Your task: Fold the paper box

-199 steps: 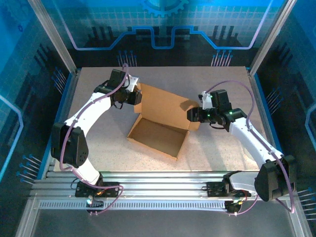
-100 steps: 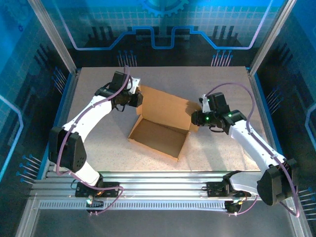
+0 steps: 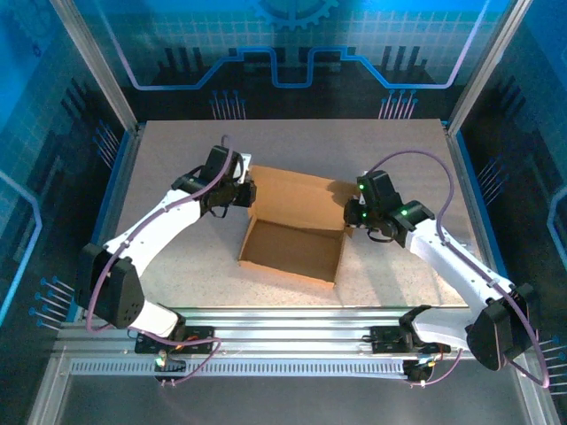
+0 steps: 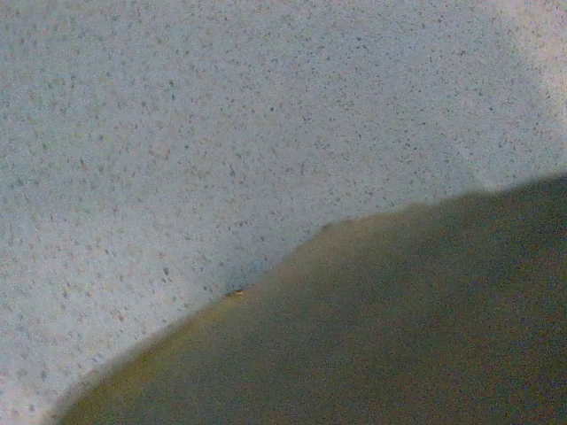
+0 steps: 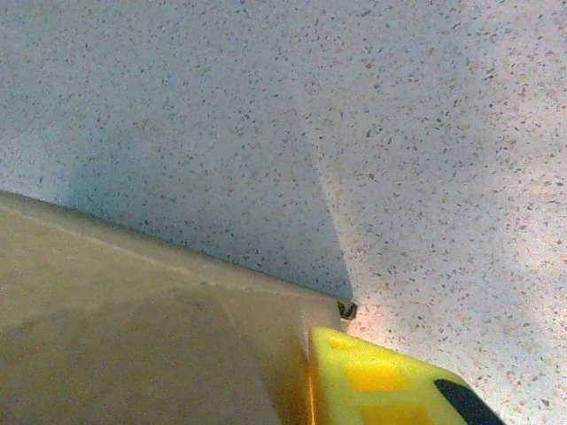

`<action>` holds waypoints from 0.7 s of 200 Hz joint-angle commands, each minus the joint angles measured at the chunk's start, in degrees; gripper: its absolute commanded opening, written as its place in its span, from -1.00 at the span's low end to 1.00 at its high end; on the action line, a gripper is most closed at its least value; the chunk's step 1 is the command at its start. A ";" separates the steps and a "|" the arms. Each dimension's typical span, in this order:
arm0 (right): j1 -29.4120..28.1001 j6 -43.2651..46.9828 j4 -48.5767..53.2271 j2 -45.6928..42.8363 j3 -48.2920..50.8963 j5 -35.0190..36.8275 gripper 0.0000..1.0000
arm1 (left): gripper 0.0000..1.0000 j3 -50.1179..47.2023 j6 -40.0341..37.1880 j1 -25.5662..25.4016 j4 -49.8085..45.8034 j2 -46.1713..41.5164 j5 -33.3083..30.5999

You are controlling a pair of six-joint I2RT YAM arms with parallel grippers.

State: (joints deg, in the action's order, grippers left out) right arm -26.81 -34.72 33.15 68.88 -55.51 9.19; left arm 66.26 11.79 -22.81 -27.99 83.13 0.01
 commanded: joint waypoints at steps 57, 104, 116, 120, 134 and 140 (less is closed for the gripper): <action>-4.70 -6.05 -11.08 -1.71 6.50 8.73 -0.61 | -0.73 -11.48 13.88 -4.54 5.61 -10.44 -8.32; -5.56 -6.84 -16.70 -0.54 8.53 7.88 -0.75 | -0.73 -15.80 17.01 -7.25 7.44 -12.77 -9.50; -6.38 -6.77 -16.88 -0.24 8.54 8.75 -0.73 | -0.73 -17.14 18.00 -8.54 8.17 -13.42 -10.76; -6.61 -6.72 -17.01 -0.25 8.69 9.00 -0.73 | -0.73 -17.61 18.33 -8.85 8.62 -13.71 -11.05; -7.23 -6.77 -18.23 -0.68 9.95 9.40 -0.72 | -0.73 -18.82 19.12 -10.11 9.54 -14.58 -11.71; -7.57 -6.69 -18.90 -1.10 10.58 9.64 -0.72 | -0.73 -19.17 19.34 -10.70 9.39 -14.80 -12.45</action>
State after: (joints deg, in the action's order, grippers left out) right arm -32.01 -39.75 18.15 68.01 -47.22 18.92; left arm 49.69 28.12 -30.92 -18.44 69.67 -11.42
